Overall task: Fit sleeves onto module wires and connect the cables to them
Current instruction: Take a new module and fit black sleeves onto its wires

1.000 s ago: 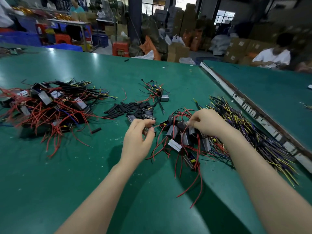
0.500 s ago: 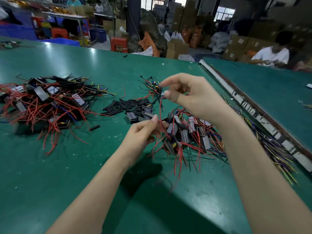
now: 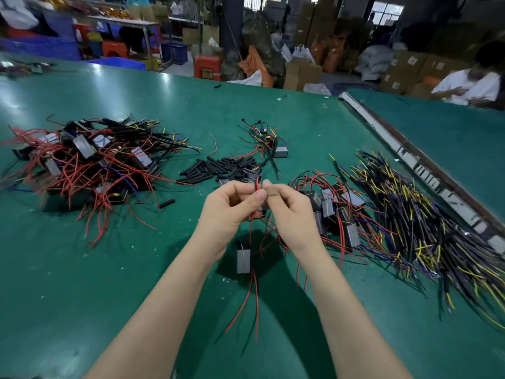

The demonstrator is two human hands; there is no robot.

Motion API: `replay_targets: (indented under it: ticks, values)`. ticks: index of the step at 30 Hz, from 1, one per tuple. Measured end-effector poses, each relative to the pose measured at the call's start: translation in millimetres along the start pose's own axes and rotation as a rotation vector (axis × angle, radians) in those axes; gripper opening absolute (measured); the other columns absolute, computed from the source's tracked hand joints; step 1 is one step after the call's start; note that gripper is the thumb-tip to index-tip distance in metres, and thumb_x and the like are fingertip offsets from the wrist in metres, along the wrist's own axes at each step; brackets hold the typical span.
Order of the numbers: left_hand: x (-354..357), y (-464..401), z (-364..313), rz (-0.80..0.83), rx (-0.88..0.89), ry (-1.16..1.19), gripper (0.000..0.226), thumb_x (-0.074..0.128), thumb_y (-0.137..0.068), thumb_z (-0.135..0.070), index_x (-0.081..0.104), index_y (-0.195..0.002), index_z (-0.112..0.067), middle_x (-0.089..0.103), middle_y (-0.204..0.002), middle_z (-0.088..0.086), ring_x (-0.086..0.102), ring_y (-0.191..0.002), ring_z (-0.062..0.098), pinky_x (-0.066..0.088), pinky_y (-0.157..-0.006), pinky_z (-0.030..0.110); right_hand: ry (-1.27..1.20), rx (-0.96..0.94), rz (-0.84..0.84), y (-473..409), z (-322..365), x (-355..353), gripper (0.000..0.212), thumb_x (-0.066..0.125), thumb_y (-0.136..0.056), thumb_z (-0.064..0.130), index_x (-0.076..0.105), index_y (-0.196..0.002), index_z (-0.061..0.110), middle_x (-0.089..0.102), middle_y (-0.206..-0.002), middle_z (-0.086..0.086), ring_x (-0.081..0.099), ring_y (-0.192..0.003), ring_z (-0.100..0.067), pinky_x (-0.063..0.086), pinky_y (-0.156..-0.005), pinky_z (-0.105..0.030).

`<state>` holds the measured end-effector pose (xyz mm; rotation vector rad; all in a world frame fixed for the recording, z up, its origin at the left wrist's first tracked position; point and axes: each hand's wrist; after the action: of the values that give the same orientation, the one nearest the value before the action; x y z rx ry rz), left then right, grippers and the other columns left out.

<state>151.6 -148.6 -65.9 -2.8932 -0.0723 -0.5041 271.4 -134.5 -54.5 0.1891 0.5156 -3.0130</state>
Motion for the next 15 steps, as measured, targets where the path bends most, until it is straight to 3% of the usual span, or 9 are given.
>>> replay_targets:
  ticks: [4,7,9,12,15]
  values:
    - [-1.4,-0.1,-1.0,0.011,0.051,-0.036,0.018,0.07,-0.068,-0.019,0.055,-0.073,-0.011,0.065,-0.058,-0.005,0.056,-0.051,0.002,0.045,-0.052,0.012,-0.06,0.022,0.031,-1.4,2.8,-1.2,0.023,0.052,-0.098,0.018,0.069,-0.081,0.018,0.066,-0.07,0.011,0.058,-0.071,-0.006,0.051,-0.071,-0.027]
    - [0.0,0.5,-0.6,0.039,0.043,-0.098,0.02,0.07,-0.074,-0.013,0.05,-0.07,-0.01,0.058,-0.054,-0.009,0.048,-0.049,-0.002,0.037,-0.049,0.009,-0.123,0.047,0.028,0.4,6.0,-3.7,0.024,0.053,-0.097,0.016,0.07,-0.081,0.02,0.069,-0.07,0.017,0.058,-0.066,0.008,0.043,-0.062,-0.007]
    - [0.5,0.8,1.9,0.028,0.036,-0.161,0.025,0.072,-0.075,-0.009,0.048,-0.067,-0.011,0.053,-0.06,-0.004,0.045,-0.055,0.003,0.037,-0.052,0.013,-0.131,0.085,0.057,1.2,6.6,-5.7,0.023,0.054,-0.097,0.017,0.07,-0.08,0.02,0.068,-0.067,0.02,0.057,-0.063,0.01,0.041,-0.058,-0.005]
    - [0.3,0.7,5.2,0.007,0.03,-0.269,0.027,0.071,-0.079,-0.001,0.049,-0.068,-0.01,0.048,-0.064,0.003,0.043,-0.061,0.011,0.039,-0.056,0.016,-0.146,0.159,0.133,1.5,5.7,-8.9,0.015,0.061,-0.093,0.016,0.069,-0.081,0.019,0.065,-0.063,0.019,0.056,-0.061,0.01,0.041,-0.057,-0.004]
    - [-1.4,0.3,7.6,-0.001,0.038,-0.352,0.029,0.068,-0.08,0.006,0.049,-0.067,-0.011,0.048,-0.06,-0.002,0.041,-0.057,0.007,0.039,-0.054,0.017,-0.104,0.153,0.173,3.6,2.5,-12.4,0.004,0.069,-0.087,0.018,0.069,-0.086,0.021,0.068,-0.075,0.014,0.059,-0.073,0.002,0.048,-0.07,-0.013]
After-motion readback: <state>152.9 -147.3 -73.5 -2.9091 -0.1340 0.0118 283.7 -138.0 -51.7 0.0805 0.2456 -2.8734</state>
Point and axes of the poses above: each hand's wrist, its own y-axis away from the middle knuckle, its own x-axis out of the palm, z = x × y
